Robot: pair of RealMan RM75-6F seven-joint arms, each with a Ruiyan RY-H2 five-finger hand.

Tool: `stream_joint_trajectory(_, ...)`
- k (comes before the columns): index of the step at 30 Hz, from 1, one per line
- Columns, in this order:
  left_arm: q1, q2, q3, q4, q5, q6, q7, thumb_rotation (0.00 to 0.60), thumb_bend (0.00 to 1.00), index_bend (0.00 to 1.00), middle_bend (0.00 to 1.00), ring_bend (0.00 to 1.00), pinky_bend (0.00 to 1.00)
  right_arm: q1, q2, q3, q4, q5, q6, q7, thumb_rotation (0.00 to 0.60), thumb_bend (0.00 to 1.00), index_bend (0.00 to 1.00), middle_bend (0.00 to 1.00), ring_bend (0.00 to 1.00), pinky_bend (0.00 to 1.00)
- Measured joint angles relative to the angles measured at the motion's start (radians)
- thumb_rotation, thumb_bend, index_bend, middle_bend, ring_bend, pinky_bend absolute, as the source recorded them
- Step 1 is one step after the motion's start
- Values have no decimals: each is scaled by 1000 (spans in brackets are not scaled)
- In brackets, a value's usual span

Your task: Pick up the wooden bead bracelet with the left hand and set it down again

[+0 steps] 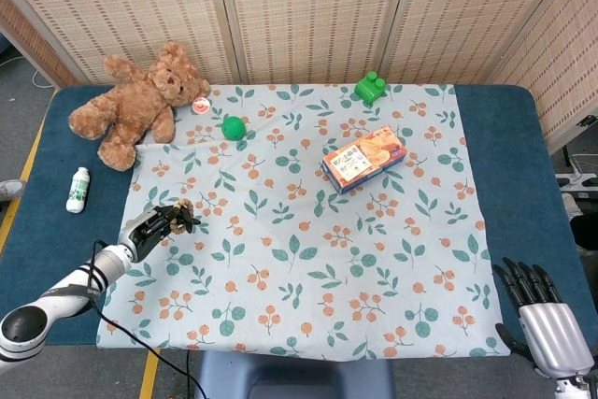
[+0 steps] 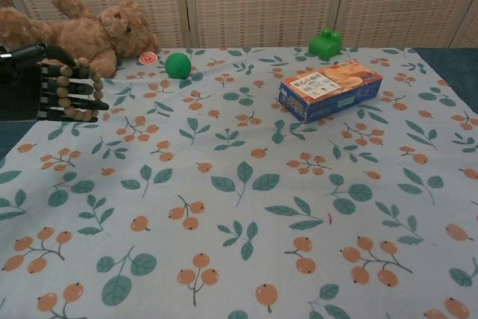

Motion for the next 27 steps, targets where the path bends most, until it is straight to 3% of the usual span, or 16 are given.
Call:
stream_joint_trajectory(4, -2, 4, 3, -7, 16, 6, -25, 445, 920, 611, 618, 287, 26, -1, 0, -1, 1, -3, 3, -1, 600, 217, 0, 0, 0, 0)
stream_joint_trajectory(7, -2, 8, 4, -15, 28, 6, -43, 442, 994, 596, 610, 287, 26, -2, 0, 0, 1, -2, 5, 1, 600, 217, 0, 0, 0, 0)
stream_joint_trajectory(11, 0, 12, 0, -21, 37, -6, -72, 544, 1000, 565, 580, 285, 26, -2, -1, -1, 2, -6, 4, 1, 600, 217, 0, 0, 0, 0)
stream_joint_trajectory(14, 3, 9, -8, -25, 45, -15, -90, 550, 1000, 552, 568, 277, 24, -2, -1, -2, 2, -6, 4, 0, 600, 217, 0, 0, 0, 0)
stream_joint_trajectory(17, 14, 1, -21, -28, 63, -24, -92, 344, 917, 483, 543, 266, 22, -3, 1, -1, 1, -5, 7, 2, 600, 217, 0, 0, 0, 0)
stream_joint_trajectory(19, 23, -8, -32, -29, 79, -29, -90, 207, 713, 447, 529, 259, 22, -4, 1, -1, 1, -5, 7, 4, 600, 217, 0, 0, 0, 0)
stream_joint_trajectory(22, 34, -20, -43, -27, 106, -35, -82, 85, 555, 433, 518, 250, 22, -4, 3, -2, 1, -7, 8, 6, 600, 217, 0, 0, 0, 0)
stream_joint_trajectory(24, 39, -27, -47, -26, 121, -34, -80, 31, 514, 433, 516, 248, 22, -5, 4, -2, 2, -7, 10, 8, 600, 217, 0, 0, 0, 0)
stream_joint_trajectory(27, 43, -31, -50, -25, 126, -39, -87, 2, 484, 447, 512, 247, 22, -6, 5, -2, 2, -8, 13, 11, 600, 217, 0, 0, 0, 0)
